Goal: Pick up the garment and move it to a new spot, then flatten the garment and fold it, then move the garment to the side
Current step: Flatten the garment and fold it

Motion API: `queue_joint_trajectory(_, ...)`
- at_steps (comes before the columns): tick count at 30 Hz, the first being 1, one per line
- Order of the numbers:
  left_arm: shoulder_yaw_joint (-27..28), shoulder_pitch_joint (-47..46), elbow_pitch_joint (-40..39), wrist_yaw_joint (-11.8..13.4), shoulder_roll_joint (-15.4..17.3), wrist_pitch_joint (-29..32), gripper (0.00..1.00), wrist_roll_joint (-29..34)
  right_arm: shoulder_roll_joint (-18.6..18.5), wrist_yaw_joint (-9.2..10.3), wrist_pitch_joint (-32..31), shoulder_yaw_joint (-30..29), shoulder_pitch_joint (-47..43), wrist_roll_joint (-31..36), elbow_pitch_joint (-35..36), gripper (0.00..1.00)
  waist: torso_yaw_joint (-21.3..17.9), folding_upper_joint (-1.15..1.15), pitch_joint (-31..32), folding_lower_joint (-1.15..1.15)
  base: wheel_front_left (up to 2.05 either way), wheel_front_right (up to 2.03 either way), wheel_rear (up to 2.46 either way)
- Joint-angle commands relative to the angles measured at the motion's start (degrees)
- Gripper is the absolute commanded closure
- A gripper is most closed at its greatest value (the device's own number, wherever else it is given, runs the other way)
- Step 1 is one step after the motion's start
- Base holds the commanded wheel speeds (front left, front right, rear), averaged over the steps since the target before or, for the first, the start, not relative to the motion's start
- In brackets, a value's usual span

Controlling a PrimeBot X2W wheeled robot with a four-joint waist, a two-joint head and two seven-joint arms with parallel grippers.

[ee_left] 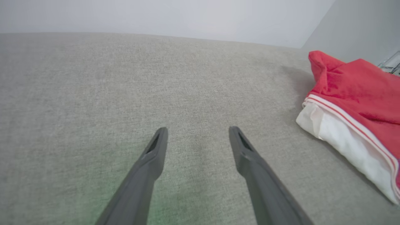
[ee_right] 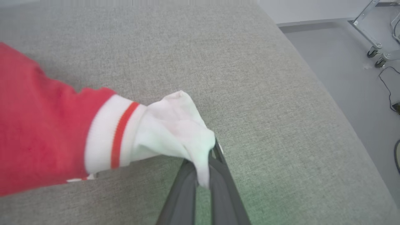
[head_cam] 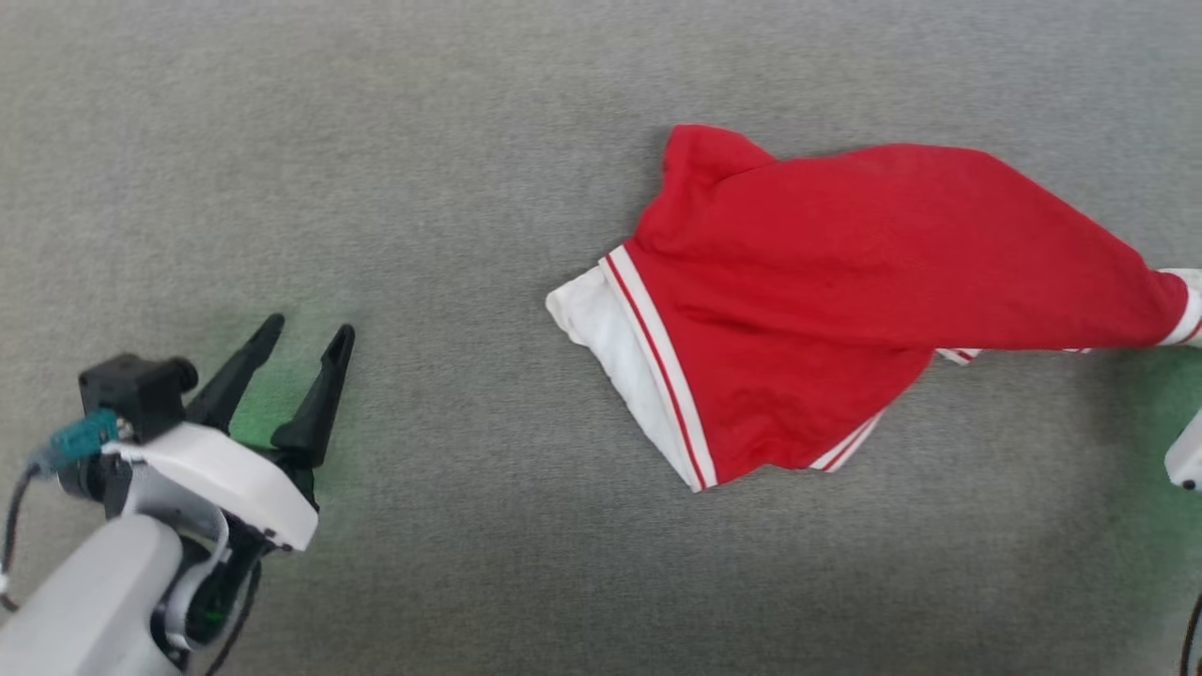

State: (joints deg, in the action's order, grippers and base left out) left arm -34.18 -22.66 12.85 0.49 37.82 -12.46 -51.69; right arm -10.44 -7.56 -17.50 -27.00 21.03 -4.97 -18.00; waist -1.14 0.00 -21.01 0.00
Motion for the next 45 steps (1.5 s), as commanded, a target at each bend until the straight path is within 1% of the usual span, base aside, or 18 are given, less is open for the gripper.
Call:
queue_joint_trajectory(1,-0.1,-1.3,-0.5,-0.7,0.3,0.6,0.00,0.4,0.3,0.14,1.3,-0.3,0.7,0.1,0.0,0.00,-0.8,0.00,0.4,0.00,0.00,0.00,0.00)
queue_joint_trajectory(6,-1.5,-6.1,-2.6,-4.4,3.5,5.1,0.00,1.3,2.1,0.13,6.3,-0.6,-0.9,-0.4,1.4,0.00,-3.1,0.00,0.9,0.00,0.00,0.00,0.00)
queue_joint_trajectory(11,-4.3,-12.1,-4.6,-7.4,7.3,14.6,0.00,-0.9,4.4,0.13,9.6,0.0,-3.0,-1.7,5.1,0.00,-6.1,0.00,0.6,0.00,0.00,0.00,0.00)
queue_joint_trajectory(14,-7.1,-15.1,-4.8,-7.9,8.8,23.5,0.00,-5.6,5.5,0.14,10.2,1.3,-4.2,-2.1,6.9,0.00,-8.0,0.00,0.3,0.00,0.00,0.00,0.00)
queue_joint_trajectory(17,-11.1,-17.8,-6.2,-8.0,9.9,33.4,0.00,-12.5,6.4,0.13,10.6,3.1,-4.9,-2.5,8.2,0.00,-9.8,0.00,-0.1,0.00,0.00,0.00,0.00)
queue_joint_trajectory(20,-13.2,-20.5,-6.8,-8.0,11.0,39.7,0.00,-18.1,7.0,0.13,10.7,4.9,-5.3,-2.9,8.9,0.00,-11.4,0.00,-0.8,0.00,0.00,0.00,0.00)
queue_joint_trajectory(25,-15.2,-23.7,-5.9,-8.0,11.2,43.7,0.00,-22.1,7.4,0.13,11.3,6.1,-5.7,-3.7,9.2,0.00,-13.2,0.00,-1.6,0.00,0.00,0.00,0.00)
queue_joint_trajectory(29,-17.3,-25.5,-3.5,-8.0,10.7,44.3,0.00,-20.7,7.5,0.13,11.8,6.6,-5.6,-4.0,9.1,0.00,-14.0,0.00,-2.2,0.00,0.00,0.00,0.00)
queue_joint_trajectory(30,-18.0,-25.8,-3.1,-8.0,10.5,44.4,0.17,-20.6,7.5,0.13,11.9,6.7,-5.5,-4.0,9.1,0.00,-14.1,0.00,-2.4,0.00,0.00,0.00,0.00)
queue_joint_trajectory(31,-18.4,-26.0,-2.4,-8.0,10.1,44.5,0.61,-21.6,7.5,0.13,12.0,6.8,-5.4,-4.0,8.9,0.00,-14.2,0.00,-2.5,0.00,0.00,0.00,0.00)
queue_joint_trajectory(32,-18.7,-26.2,-1.9,-8.0,9.8,44.7,0.93,-22.5,7.6,0.13,12.1,6.9,-5.3,-4.1,8.8,0.00,-14.3,0.00,-2.6,0.00,0.00,0.00,0.00)
queue_joint_trajectory(33,-18.9,-26.5,-1.5,-8.0,9.8,44.7,1.00,-22.9,7.6,0.13,12.1,6.9,-5.3,-4.1,8.8,0.00,-14.3,0.00,-2.7,0.00,0.00,0.00,0.00)
queue_joint_trajectory(38,-18.6,-28.0,-1.2,-8.0,10.2,42.9,1.00,-25.1,7.6,0.13,12.6,6.7,-4.9,-4.4,8.6,0.00,-13.9,0.00,-3.0,0.00,0.00,0.00,0.00)
queue_joint_trajectory(41,-17.2,-28.9,-1.6,-8.0,11.6,40.4,1.00,-26.2,7.6,0.13,13.2,6.9,-4.4,-4.8,8.2,0.00,-13.5,0.00,-3.1,0.00,0.00,0.00,0.00)
queue_joint_trajectory(42,-16.9,-28.9,-2.1,-8.0,12.5,39.8,1.00,-26.7,7.6,0.13,13.3,7.0,-4.4,-5.1,7.9,0.00,-13.3,0.00,-3.1,0.00,0.00,0.00,0.00)
queue_joint_trajectory(43,-15.9,-29.2,-3.2,-8.0,15.0,38.4,1.00,-27.3,7.5,0.13,13.8,6.9,-4.5,-5.3,7.5,0.00,-12.8,0.00,-3.0,0.00,0.00,0.00,0.00)
queue_joint_trajectory(44,-15.9,-29.2,-3.2,-8.0,15.0,38.4,1.00,-27.3,7.5,0.13,13.8,6.9,-4.5,-5.3,7.5,0.00,-12.8,0.00,-3.0,0.00,0.00,0.00,0.00)
queue_joint_trajectory(45,-15.3,-29.3,-4.0,-8.0,16.3,37.9,1.00,-27.8,7.5,0.13,14.1,7.0,-4.6,-5.6,7.2,0.00,-12.5,0.00,-2.9,0.00,0.00,0.00,0.00)
